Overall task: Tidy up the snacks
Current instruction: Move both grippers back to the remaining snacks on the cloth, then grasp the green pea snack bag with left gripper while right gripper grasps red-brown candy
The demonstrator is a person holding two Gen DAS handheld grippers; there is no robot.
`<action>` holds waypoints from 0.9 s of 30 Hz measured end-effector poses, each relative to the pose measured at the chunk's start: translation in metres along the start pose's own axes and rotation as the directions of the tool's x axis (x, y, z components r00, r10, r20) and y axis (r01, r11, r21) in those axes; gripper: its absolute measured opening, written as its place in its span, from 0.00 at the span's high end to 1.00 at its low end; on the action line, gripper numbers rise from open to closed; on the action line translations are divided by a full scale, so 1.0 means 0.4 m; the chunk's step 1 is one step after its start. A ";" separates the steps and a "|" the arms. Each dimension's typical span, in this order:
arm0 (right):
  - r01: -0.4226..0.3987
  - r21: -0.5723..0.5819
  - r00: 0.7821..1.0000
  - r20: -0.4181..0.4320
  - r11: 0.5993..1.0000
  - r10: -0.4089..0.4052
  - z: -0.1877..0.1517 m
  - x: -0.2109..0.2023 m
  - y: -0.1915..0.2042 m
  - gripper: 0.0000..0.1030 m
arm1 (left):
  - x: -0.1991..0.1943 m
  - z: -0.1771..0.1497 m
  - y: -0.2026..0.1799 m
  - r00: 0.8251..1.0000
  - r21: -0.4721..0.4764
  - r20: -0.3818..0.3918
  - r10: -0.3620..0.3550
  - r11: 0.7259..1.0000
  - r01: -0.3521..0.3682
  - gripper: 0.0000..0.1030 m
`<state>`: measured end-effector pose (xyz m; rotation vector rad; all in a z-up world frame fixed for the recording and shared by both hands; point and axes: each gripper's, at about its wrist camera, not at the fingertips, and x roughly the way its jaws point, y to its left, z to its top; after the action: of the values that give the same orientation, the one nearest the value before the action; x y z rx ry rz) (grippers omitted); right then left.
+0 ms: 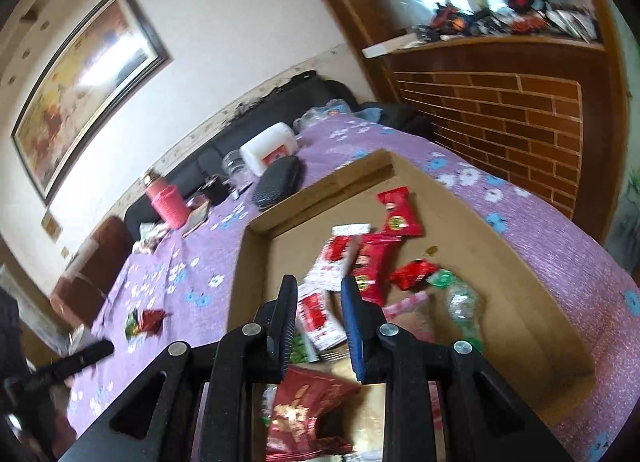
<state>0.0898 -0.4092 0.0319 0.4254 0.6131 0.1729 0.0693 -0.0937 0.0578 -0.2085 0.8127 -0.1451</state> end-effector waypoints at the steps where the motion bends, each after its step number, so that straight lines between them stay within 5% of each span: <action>1: 0.001 -0.022 1.000 -0.011 1.000 -0.001 -0.003 0.004 0.013 0.77 | -0.004 0.001 0.026 1.000 -0.021 0.000 0.010 1.000 -0.010 0.45; 4: -0.009 -0.069 0.997 -0.080 0.998 0.003 -0.015 0.015 0.066 0.77 | -0.020 0.010 0.131 0.998 -0.091 0.000 0.064 0.994 -0.063 0.45; 5: -0.074 -0.087 0.989 -0.138 0.993 0.062 -0.019 0.015 0.121 0.75 | -0.023 0.014 0.152 0.997 -0.105 -0.001 0.074 0.992 -0.074 0.45; 8: -0.111 -0.097 0.979 -0.184 0.989 0.092 -0.018 0.020 0.175 0.58 | -0.020 0.034 0.249 0.994 -0.188 -0.007 0.112 0.976 -0.111 0.44; 15: -0.275 -0.114 0.913 -0.343 0.955 0.221 -0.027 0.119 0.405 0.53 | 0.039 0.021 0.398 0.981 -0.315 -0.022 0.193 0.930 -0.190 0.44; 21: -0.294 -0.094 0.857 -0.466 0.951 0.219 -0.058 0.300 0.550 0.51 | 0.023 0.026 0.412 0.972 -0.293 -0.002 0.236 0.929 -0.226 0.44; 27: -0.196 -0.058 0.847 -0.513 0.979 0.140 -0.097 0.457 0.609 0.51 | 0.011 0.025 0.432 0.968 -0.313 -0.003 0.252 0.919 -0.241 0.44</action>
<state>0.2067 -0.1256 0.0145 0.3261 1.0832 0.4967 0.0880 0.0741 0.0199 -0.4031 0.8155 0.2276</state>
